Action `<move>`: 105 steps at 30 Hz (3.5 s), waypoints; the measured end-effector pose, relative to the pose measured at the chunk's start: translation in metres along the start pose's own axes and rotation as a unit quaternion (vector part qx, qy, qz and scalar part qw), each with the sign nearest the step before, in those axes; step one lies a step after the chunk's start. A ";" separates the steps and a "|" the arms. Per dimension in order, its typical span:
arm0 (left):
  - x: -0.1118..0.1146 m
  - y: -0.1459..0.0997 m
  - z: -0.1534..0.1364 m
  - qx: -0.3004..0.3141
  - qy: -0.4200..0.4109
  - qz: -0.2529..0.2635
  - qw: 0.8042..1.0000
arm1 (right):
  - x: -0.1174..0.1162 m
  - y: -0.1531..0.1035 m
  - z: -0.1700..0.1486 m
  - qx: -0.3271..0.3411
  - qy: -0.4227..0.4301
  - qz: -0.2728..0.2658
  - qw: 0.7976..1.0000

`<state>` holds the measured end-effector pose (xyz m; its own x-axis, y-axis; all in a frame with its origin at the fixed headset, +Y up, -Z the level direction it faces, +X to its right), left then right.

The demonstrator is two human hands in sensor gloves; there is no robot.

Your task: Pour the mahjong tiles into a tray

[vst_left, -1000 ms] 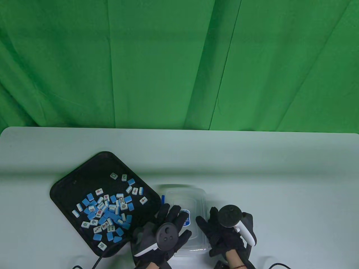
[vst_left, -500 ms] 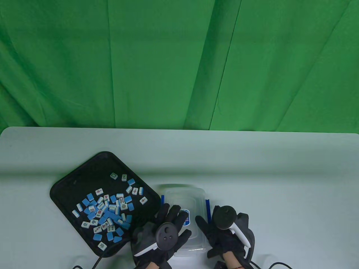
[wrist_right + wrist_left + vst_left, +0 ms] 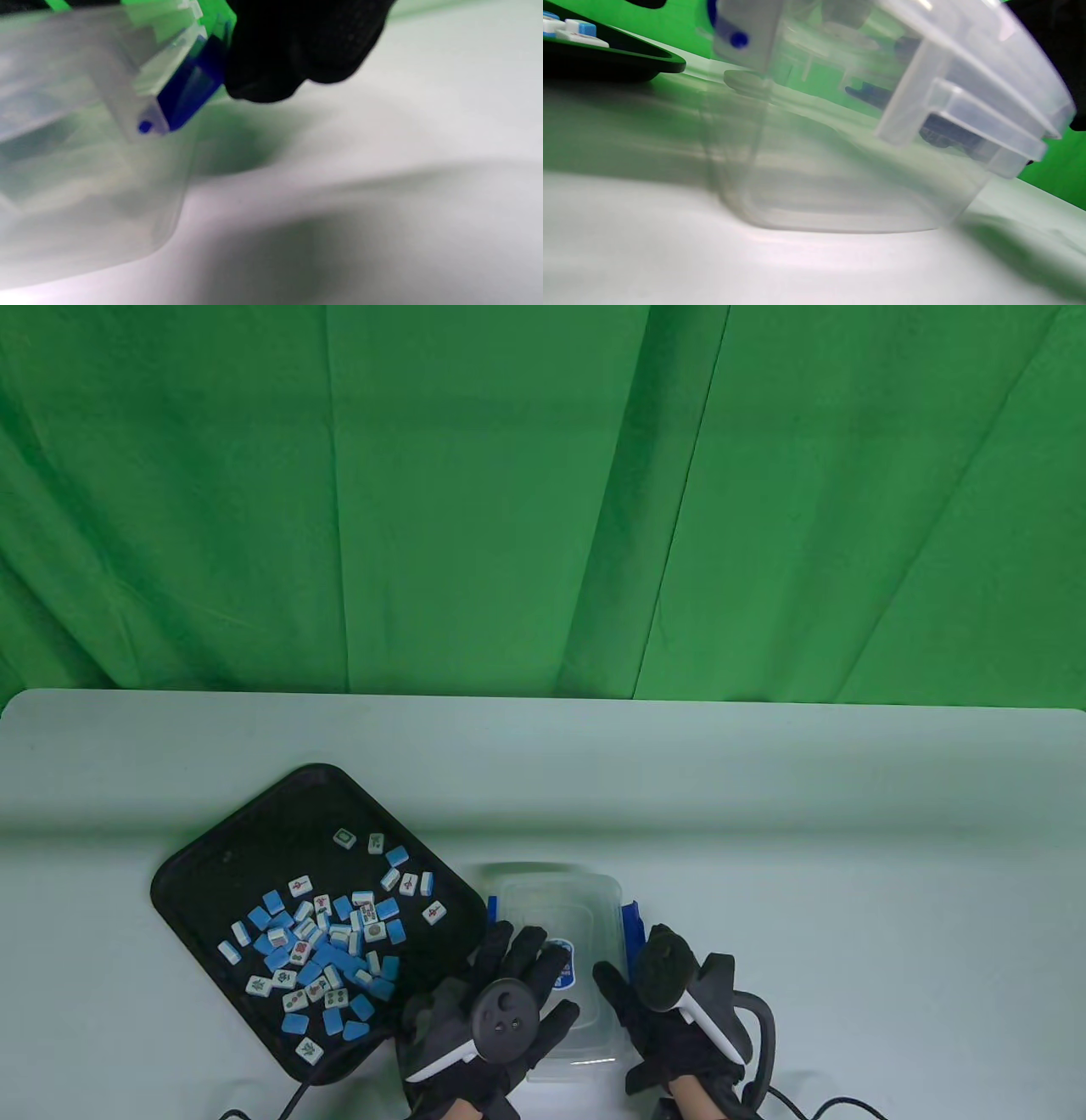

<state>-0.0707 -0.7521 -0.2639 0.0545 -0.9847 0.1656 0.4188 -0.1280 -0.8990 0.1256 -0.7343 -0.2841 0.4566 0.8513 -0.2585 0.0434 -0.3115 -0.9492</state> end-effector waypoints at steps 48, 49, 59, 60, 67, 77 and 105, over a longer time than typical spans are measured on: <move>0.000 0.000 0.000 0.000 -0.011 0.001 1.000 | -0.011 -0.016 0.033 0.005 -0.158 -0.069 0.985; 0.000 0.000 0.000 0.000 -0.011 0.001 1.000 | -0.011 -0.016 0.033 0.005 -0.159 -0.069 0.985; 0.000 0.000 0.000 0.000 -0.009 0.002 1.000 | -0.014 -0.019 0.040 0.011 -0.192 -0.090 0.977; 0.000 0.000 0.000 0.000 -0.010 0.002 1.000 | -0.015 -0.020 0.040 0.012 -0.195 -0.092 0.976; 0.000 0.000 0.000 0.002 -0.011 0.004 1.000 | -0.014 -0.019 0.038 0.015 -0.183 -0.091 0.979; -0.001 -0.001 -0.003 0.014 -0.025 0.015 0.999 | -0.006 -0.016 0.024 0.010 -0.131 -0.065 0.989; -0.042 -0.049 -0.011 0.024 0.125 0.026 0.992 | 0.022 -0.069 -0.006 0.279 -0.142 -0.094 0.945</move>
<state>-0.1033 -0.7055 -0.2307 -0.1459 -0.9893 0.0086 0.4641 -0.0761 -0.8825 0.1381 -0.6963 -0.2230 0.2272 0.9731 -0.0374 -0.4117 0.0612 -0.9093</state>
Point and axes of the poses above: the tracker on the back of each hand, its own z axis roughly to the thumb side, its own y axis roughly from the wrist to the fingertips, x = y × z, the point moved 1 cm from there along y, roughly from the wrist to the fingertips, and after that the axes turned 13 degrees about y, right-handed, at the moved point
